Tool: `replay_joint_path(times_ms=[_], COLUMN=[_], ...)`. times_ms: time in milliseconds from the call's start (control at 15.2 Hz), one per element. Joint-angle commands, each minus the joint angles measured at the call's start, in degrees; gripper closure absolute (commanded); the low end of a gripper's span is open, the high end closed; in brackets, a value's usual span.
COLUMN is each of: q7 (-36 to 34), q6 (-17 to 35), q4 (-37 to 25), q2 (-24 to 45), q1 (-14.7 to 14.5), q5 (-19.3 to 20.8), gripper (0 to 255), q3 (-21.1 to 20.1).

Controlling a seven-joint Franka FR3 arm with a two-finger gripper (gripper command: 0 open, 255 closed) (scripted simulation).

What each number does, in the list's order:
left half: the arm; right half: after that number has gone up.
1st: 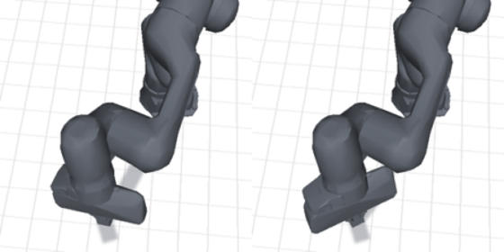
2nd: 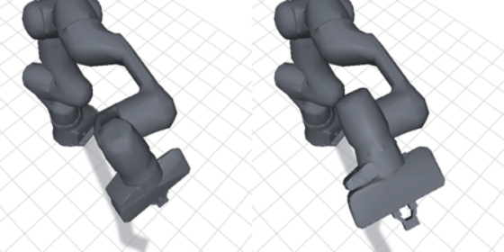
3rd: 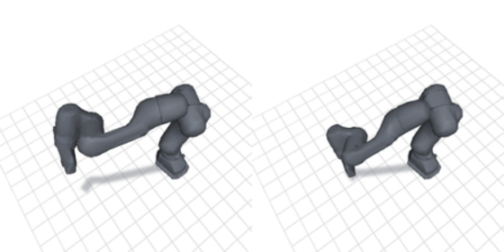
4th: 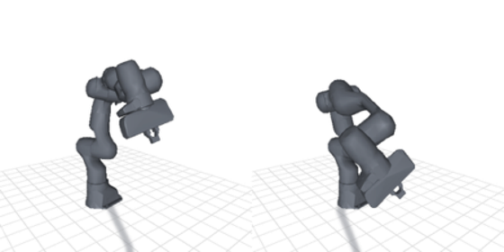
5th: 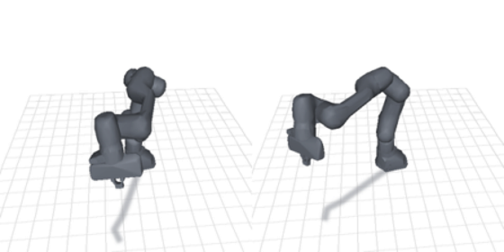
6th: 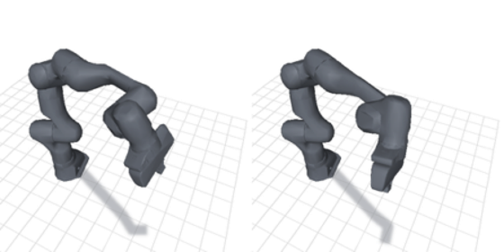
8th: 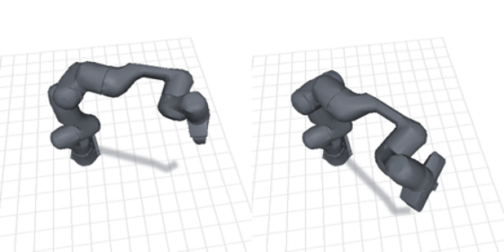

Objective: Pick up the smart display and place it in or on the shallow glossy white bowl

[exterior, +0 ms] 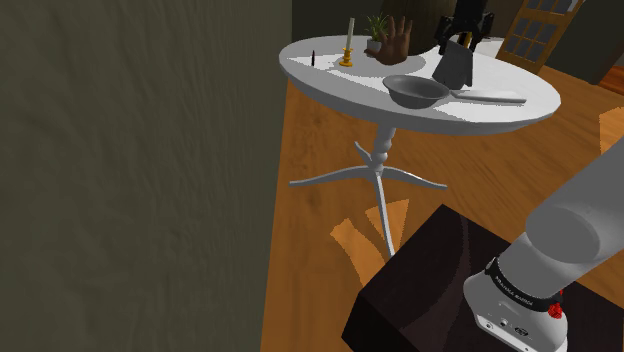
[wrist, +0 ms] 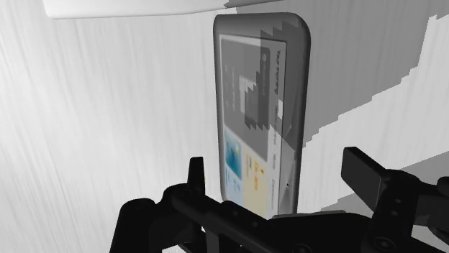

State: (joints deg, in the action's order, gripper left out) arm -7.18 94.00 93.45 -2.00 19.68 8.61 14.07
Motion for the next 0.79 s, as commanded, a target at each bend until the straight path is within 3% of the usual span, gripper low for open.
replay_joint_path(times_ms=[0, 726], q7=[0.0, 0.27], q6=[0.0, -1.6], q4=[0.0, -2.03], q2=[0.0, 0.41], q1=[0.0, 0.01], q5=[0.0, -0.12], gripper=[255, 255], q3=[0.0, 0.01])
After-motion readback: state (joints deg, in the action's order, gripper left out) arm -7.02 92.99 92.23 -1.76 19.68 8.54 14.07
